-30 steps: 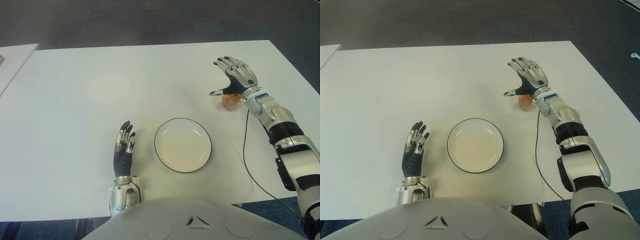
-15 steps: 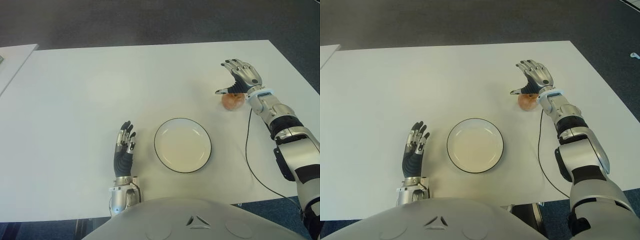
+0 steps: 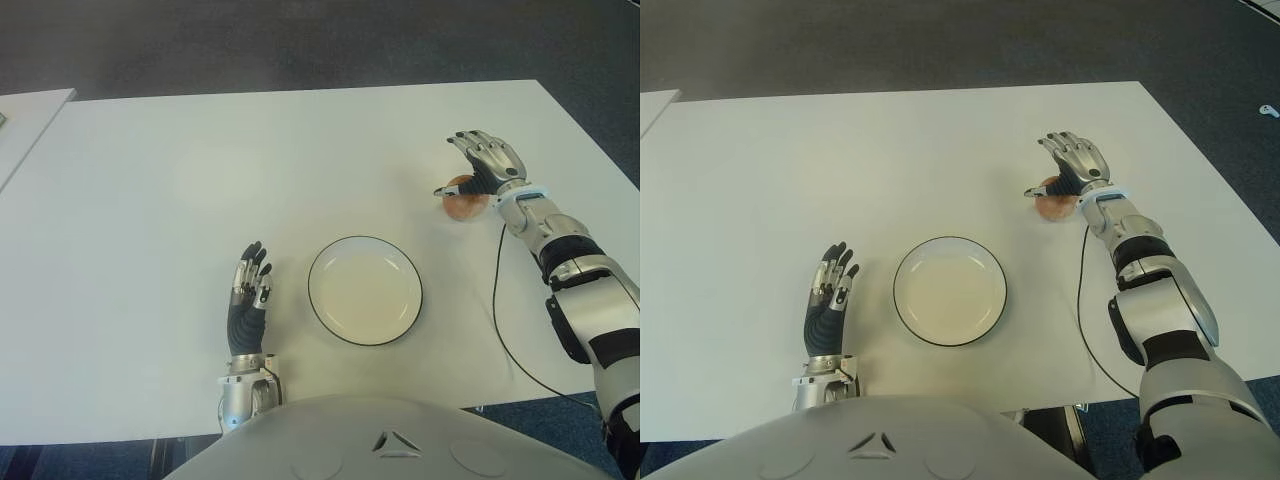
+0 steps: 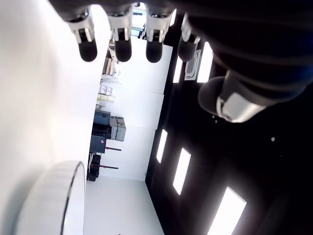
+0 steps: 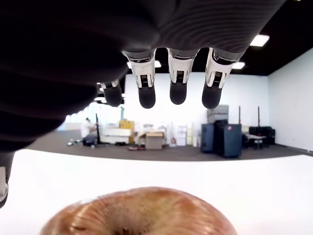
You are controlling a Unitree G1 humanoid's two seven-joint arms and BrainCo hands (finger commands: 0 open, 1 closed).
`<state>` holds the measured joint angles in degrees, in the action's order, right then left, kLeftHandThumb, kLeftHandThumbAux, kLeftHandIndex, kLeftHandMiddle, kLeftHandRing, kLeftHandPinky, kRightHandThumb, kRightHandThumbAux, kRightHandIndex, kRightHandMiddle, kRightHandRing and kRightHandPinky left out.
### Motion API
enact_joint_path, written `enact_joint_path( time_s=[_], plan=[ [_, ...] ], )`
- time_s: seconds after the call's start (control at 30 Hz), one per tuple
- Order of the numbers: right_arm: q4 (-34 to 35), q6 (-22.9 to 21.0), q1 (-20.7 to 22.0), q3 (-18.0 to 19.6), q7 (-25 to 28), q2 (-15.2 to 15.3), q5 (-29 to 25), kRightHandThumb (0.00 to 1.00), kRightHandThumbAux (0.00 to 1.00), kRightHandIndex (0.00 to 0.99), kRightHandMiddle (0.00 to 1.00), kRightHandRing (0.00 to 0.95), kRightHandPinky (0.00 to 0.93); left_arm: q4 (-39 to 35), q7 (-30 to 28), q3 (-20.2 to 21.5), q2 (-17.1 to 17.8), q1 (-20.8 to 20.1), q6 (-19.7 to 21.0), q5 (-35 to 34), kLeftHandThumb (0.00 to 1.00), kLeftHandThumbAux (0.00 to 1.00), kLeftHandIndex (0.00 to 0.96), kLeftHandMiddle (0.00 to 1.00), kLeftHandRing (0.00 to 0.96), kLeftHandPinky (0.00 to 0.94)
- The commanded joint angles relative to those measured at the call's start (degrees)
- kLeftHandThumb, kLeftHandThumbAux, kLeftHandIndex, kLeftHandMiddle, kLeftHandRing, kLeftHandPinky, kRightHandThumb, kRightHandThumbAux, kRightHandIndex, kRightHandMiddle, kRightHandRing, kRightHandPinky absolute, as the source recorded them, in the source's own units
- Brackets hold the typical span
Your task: Put the apples into the plate.
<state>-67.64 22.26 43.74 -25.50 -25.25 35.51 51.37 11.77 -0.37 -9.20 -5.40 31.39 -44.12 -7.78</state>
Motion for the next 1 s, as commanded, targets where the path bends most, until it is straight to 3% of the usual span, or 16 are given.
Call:
enact_joint_path(
  time_s=[0.03, 0.63, 1.0],
  plan=[
    [-1.2, -0.9, 0.4, -0.9, 1.0, 0.4, -1.1, 0.252, 0.45, 0.0, 0.0, 0.0, 0.0, 4.9, 0.7, 1.1, -1.6, 0.4, 3.5, 0.5, 0.156, 0.472, 0.08, 0.049, 0.028, 0.042],
    [-2.9, -2.2, -0.8, -1.9, 2.1, 1.1, -2.7, 0.198, 0.429, 0.0, 0.0, 0.0, 0.0, 4.3, 0.0, 0.7, -1.7, 1.0, 3.5, -0.2, 0.157, 0.455, 0.093, 0.06, 0.037, 0.057],
    [-3.2, -3.0, -1.8, -2.8, 1.1, 1.0, -3.1, 0.173, 0.407, 0.0, 0.0, 0.0, 0.0, 2.7, 1.0, 0.8, -1.3, 1.8, 6.4, 1.4, 0.141, 0.478, 0.082, 0.052, 0.029, 0.033]
  ],
)
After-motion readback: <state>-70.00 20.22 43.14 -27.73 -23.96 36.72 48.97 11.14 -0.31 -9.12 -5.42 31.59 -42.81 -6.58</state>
